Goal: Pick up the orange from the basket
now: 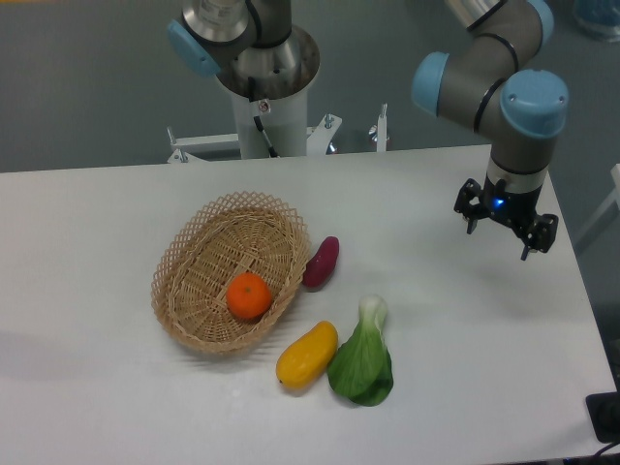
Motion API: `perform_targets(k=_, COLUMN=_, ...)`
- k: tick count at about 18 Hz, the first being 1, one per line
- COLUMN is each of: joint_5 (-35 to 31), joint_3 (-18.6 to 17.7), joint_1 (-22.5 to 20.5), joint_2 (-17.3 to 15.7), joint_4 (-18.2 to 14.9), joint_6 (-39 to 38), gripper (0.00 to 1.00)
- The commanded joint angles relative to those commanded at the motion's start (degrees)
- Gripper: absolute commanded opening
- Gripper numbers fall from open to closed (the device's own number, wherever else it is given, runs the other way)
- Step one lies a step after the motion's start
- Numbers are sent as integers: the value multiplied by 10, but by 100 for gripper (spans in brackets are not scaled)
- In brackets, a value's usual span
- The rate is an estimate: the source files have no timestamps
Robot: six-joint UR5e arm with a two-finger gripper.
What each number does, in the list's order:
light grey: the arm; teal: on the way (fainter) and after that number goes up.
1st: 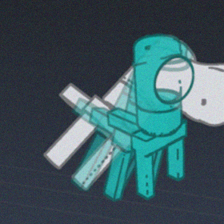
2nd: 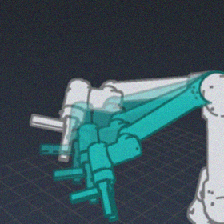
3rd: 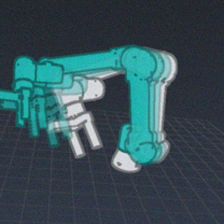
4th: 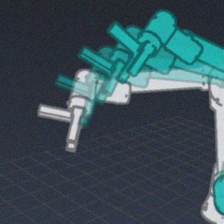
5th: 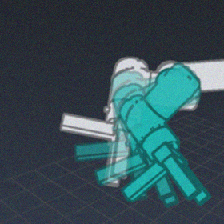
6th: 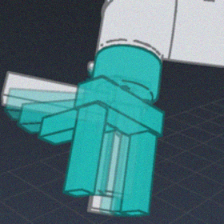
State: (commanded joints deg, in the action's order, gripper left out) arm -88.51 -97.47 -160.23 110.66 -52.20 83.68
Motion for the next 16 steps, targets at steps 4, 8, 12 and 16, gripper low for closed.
perform_targets(k=4, joint_5=-1, joint_3=-1, joint_1=28, joint_2=-2, joint_4=-9, joint_6=-41, gripper=100)
perform_targets(k=8, joint_5=-2, joint_3=-7, joint_1=64, joint_2=-3, joint_4=-11, joint_6=-91, gripper=100)
perform_targets(k=12, joint_5=-3, joint_3=-17, joint_1=86, joint_2=-10, joint_4=-11, joint_6=-135, gripper=100)
perform_targets(k=16, joint_5=-2, joint_3=-18, joint_1=124, joint_2=-20, joint_4=-56, joint_6=-157, gripper=100)
